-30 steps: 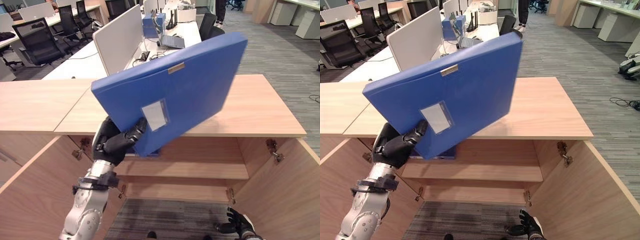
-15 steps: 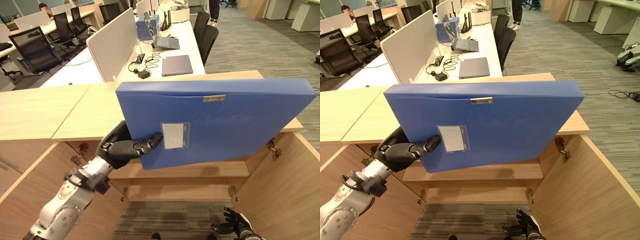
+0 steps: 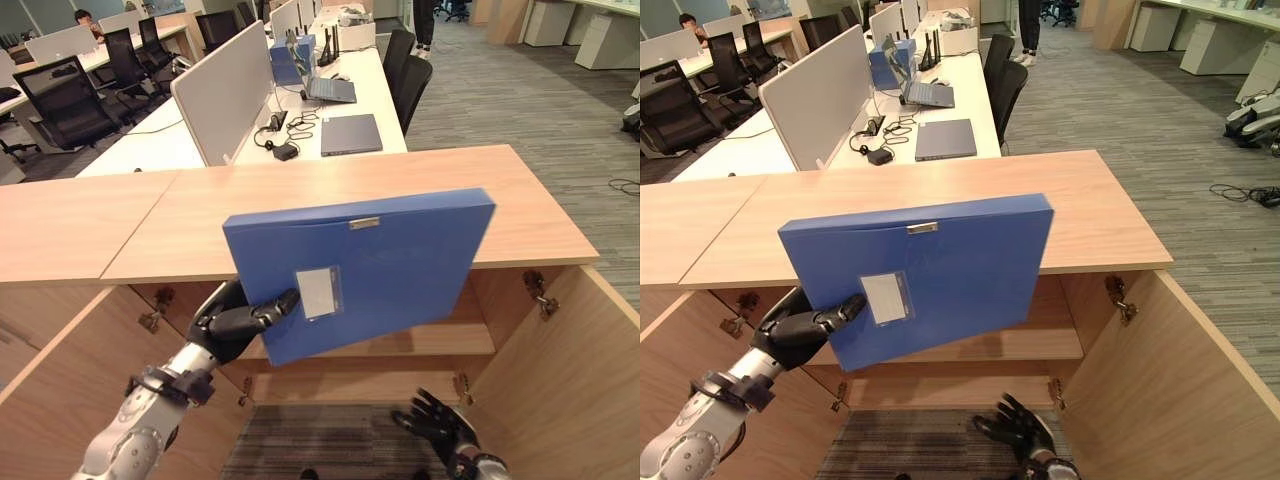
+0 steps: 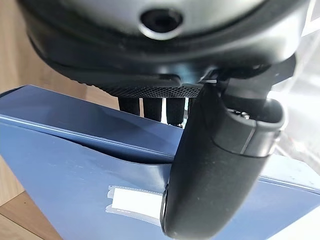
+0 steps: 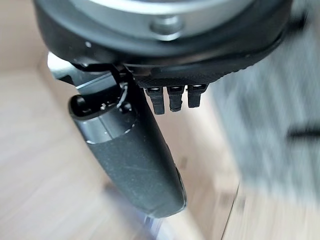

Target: Put the empty folder in the office cabinet

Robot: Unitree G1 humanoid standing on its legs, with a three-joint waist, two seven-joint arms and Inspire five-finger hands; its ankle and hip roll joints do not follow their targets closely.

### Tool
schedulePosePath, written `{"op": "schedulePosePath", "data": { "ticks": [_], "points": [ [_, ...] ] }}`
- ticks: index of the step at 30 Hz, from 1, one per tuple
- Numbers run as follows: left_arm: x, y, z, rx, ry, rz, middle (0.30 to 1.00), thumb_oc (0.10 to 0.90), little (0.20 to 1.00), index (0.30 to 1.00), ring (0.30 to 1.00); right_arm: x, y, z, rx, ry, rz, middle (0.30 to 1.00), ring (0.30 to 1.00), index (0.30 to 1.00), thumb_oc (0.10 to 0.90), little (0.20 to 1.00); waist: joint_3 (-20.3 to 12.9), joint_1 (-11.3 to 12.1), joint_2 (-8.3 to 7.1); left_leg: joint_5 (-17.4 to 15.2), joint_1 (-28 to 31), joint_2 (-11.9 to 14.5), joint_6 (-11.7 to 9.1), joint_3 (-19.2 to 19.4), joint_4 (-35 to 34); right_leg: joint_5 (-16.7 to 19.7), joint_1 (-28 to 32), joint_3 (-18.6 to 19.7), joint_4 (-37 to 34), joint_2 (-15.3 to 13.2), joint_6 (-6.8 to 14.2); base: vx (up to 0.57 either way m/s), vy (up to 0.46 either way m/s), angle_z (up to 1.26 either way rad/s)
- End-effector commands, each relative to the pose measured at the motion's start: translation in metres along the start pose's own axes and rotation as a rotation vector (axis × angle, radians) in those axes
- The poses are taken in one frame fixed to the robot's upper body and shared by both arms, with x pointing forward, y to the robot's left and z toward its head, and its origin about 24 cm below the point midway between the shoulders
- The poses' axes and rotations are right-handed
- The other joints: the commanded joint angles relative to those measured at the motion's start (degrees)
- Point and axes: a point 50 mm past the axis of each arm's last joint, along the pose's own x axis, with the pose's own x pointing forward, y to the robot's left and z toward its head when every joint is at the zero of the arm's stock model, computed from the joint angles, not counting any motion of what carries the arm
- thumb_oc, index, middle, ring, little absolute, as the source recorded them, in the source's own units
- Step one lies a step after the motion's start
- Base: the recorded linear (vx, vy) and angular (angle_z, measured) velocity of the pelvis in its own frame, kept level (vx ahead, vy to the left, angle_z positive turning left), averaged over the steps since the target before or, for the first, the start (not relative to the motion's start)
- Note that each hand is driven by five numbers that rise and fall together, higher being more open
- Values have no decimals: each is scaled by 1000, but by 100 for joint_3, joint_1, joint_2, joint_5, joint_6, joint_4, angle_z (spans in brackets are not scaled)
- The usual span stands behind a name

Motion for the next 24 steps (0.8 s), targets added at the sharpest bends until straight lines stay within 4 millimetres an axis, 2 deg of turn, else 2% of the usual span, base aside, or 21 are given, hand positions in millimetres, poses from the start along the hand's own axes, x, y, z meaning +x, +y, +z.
{"op": "schedulePosePath", "data": {
  "ticks": [1, 2, 4, 5, 6, 8, 9, 10, 11, 12, 17, 18, 24],
  "points": [
    [23, -32, 42, 51, -212, -226, 300, 400, 300, 300, 300, 13, 40, 45, 101, -186, 310, 900, 900, 900, 800, 900, -14, 19, -213, 185, -166, 267, -317, -63, 32, -1022, 572, -199, 209, -261, 352, -4, 13, 3],
    [25, -36, 35, 33, -211, -240, 300, 400, 300, 300, 300, 10, 53, 52, 123, -216, 397, 900, 900, 900, 800, 900, -24, 12, -228, 187, -175, 270, -313, -68, 31, -1028, 566, -206, 218, -262, 351, 0, 0, 0],
    [26, -37, 32, 21, -212, -244, 300, 400, 300, 300, 300, 8, 60, 56, 137, -231, 435, 900, 900, 900, 800, 900, -31, 7, -236, 188, -177, 270, -314, -68, 32, -1031, 563, -202, 221, -262, 350, 0, 0, 0],
    [29, -42, 24, -18, -215, -257, 300, 400, 300, 300, 300, 7, 73, 62, 165, -265, 500, 900, 900, 900, 800, 900, -41, -10, -251, 189, -189, 270, -315, -66, 35, -1037, 549, -200, 239, -265, 350, 0, 0, 0],
    [29, -42, 23, -18, -215, -257, 300, 400, 300, 300, 300, 7, 73, 62, 164, -265, 500, 900, 900, 900, 800, 900, -42, -11, -249, 188, -189, 270, -315, -66, 35, -1038, 548, -200, 240, -265, 350, 0, 0, 0],
    [34, -50, 14, -67, -210, -275, 300, 400, 300, 300, 300, 7, 93, 73, 174, -300, 585, 900, 900, 900, 800, 900, -56, -24, -259, 182, -197, 272, -313, -53, 34, -1032, 527, -191, 251, -261, 347, 0, 0, 0],
    [34, -50, 14, -68, -210, -275, 300, 400, 300, 300, 300, 7, 93, 73, 174, -300, 585, 900, 900, 900, 800, 900, -56, -24, -258, 182, -197, 272, -313, -53, 34, -1032, 527, -191, 251, -260, 347, 0, 0, 0],
    [35, -53, 2, -109, -182, -277, 300, 400, 300, 300, 300, 6, 115, 83, 220, -342, 677, 900, 900, 900, 800, 900, -73, -36, -262, 185, -214, 271, -314, -46, 32, -1027, 495, -191, 259, -251, 341, 0, 0, 0],
    [35, -55, -1, -122, -175, -281, 300, 400, 300, 300, 300, 5, 120, 87, 224, -359, 698, 900, 900, 900, 800, 900, -78, -39, -261, 186, -219, 271, -316, -39, 29, -1027, 492, -182, 256, -246, 340, 0, 0, 0],
    [35, -56, -9, -151, -147, -280, 300, 400, 300, 300, 300, 2, 137, 100, 236, -404, 774, 900, 900, 900, 800, 900, -87, -29, -260, 186, -238, 280, -316, -20, 30, -1024, 466, -164, 259, -234, 332, 0, 0, 0],
    [33, -56, -19, -175, -109, -272, 300, 400, 300, 300, 300, -4, 155, 118, 261, -488, 847, 900, 900, 900, 800, 900, -91, -9, -265, 189, -259, 290, -310, -16, 34, -1020, 431, -147, 267, -214, 326, 0, 0, 0],
    [32, -55, -24, -187, -103, -256, 300, 400, 300, 300, 300, -6, 161, 127, 277, -533, 869, 900, 900, 900, 800, 900, -96, -9, -257, 181, -257, 292, -306, -18, 32, -1015, 427, -139, 263, -212, 320, 0, 0, 0],
    [29, -55, -29, -216, -101, -230, 300, 400, 300, 300, 300, -14, 171, 144, 340, -627, 907, 900, 900, 900, 800, 900, -115, -4, -245, 153, -245, 287, -293, -5, 34, -1016, 427, -113, 256, -211, 314, 0, 0, 0]
  ]
}}
